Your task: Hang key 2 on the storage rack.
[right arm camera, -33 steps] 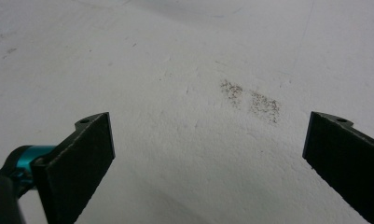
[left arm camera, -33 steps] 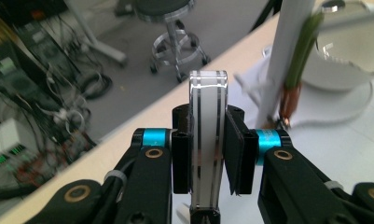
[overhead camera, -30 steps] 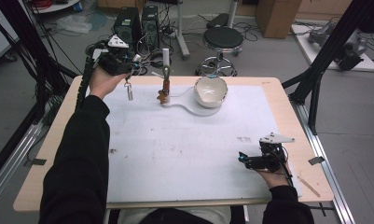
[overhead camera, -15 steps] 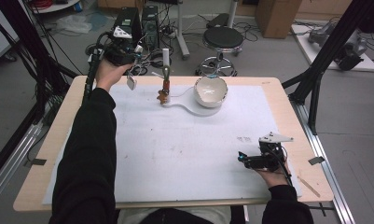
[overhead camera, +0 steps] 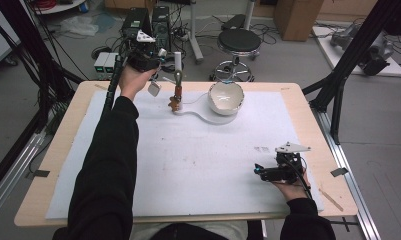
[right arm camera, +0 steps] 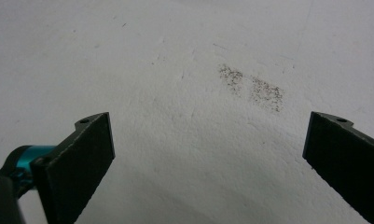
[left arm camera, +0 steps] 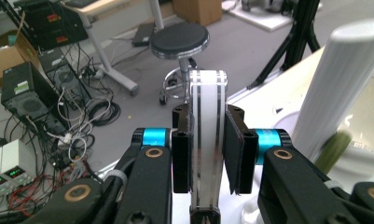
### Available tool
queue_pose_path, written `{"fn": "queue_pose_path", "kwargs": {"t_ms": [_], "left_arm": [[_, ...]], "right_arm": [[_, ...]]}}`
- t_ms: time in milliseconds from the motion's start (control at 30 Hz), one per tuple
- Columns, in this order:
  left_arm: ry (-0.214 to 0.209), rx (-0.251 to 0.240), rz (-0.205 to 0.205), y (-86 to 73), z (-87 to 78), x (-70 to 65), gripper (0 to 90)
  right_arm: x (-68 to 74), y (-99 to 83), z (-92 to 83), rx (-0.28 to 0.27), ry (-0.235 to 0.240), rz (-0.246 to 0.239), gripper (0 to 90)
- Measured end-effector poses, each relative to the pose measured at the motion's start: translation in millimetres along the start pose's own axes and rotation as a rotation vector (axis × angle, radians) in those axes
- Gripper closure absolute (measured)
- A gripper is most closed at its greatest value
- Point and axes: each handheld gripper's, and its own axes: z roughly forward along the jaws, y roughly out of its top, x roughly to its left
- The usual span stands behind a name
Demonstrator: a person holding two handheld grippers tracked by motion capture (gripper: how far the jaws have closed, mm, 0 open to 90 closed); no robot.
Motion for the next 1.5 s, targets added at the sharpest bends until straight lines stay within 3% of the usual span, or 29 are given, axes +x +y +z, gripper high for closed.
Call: {"fn": "queue_pose_path", "kwargs": {"t_ms": [67, 167, 433, 633, 733, 833, 1000, 1133, 1267, 1400, 1433, 1500], "left_arm": [[0.002, -0.023, -0.014, 3.3, -0.6, -2.2, 74.5], [-0.043, -0.069, -0.082, 6.1, -1.4, -4.4, 74.5], [0.016, -0.066, -0.035, 9.5, 3.2, -16.7, 74.5], [-0.011, -0.1, -0.059, 10.3, 4.0, -19.7, 74.5], [-0.058, -0.12, -0.089, 11.8, 2.1, -22.7, 74.4], [-0.049, -0.117, -0.076, 11.1, 1.3, -27.0, 74.5], [-0.043, -0.123, -0.105, 3.2, -0.4, -26.1, 74.4], [-0.071, -0.115, -0.147, -5.5, 2.5, -24.9, 74.1], [-0.093, -0.154, -0.193, -11.5, 3.5, -24.3, 73.1], [-0.099, -0.158, -0.307, -14.1, -0.9, -11.7, 44.7], [-0.114, -0.152, -0.342, -15.1, -2.0, -7.4, 31.8], [-0.152, -0.15, -0.394, -17.6, -4.0, 0.7, 18.0]], "right_arm": [[-0.1, -0.2, -0.1, -0.001, -0.001, 0.0, 1.0], [-1.7, -0.8, -0.4, 0.0, -0.005, 0.003, 1.0], [-2.8, -0.4, 1.0, 0.006, -0.013, 0.013, 1.0], [-4.0, -0.6, 1.1, 0.009, -0.011, 0.015, 1.0], [-4.3, -0.6, 1.6, 0.009, -0.011, 0.018, 1.0], [-3.9, -0.4, 2.5, 0.011, -0.009, 0.014, 1.0], [-3.5, -0.4, 2.4, 0.017, -0.01, 0.013, 1.0], [-3.7, -0.7, 2.4, 0.016, -0.008, 0.013, 1.0], [-3.8, -0.9, 2.1, 0.019, -0.01, 0.015, 1.0], [-5.0, -0.9, 1.2, 0.008, -0.019, 0.019, 1.0], [-5.2, -0.9, 1.2, 0.012, -0.018, 0.019, 1.0], [-5.2, -0.8, 1.7, 0.016, -0.02, 0.016, 0.9]]}}
